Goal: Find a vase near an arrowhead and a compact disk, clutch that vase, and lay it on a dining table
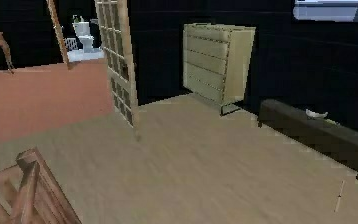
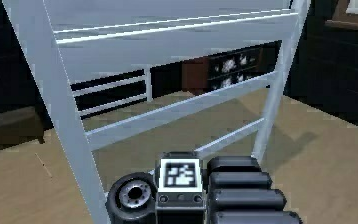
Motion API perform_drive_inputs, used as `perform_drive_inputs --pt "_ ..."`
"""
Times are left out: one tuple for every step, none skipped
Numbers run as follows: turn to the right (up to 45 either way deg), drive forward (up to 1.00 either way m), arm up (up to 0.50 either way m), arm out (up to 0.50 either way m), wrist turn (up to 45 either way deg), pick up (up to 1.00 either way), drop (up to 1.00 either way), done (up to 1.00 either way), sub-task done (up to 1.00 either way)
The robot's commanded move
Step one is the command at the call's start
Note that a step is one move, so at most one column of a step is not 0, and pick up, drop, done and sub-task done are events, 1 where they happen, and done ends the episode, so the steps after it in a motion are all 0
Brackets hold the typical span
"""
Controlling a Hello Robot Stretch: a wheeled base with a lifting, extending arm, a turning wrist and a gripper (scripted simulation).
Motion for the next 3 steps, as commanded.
perform_drive_inputs --pt "0.0 0.15 0.0 0.0 0.0 0.0 0.0 0.0 0.0" --pt "-24.0 0.0 0.0 0.0 0.0 0.0 0.0 0.0 0.0" --pt "0.0 1.0 0.0 0.0 0.0 0.0 0.0 0.0 0.0"
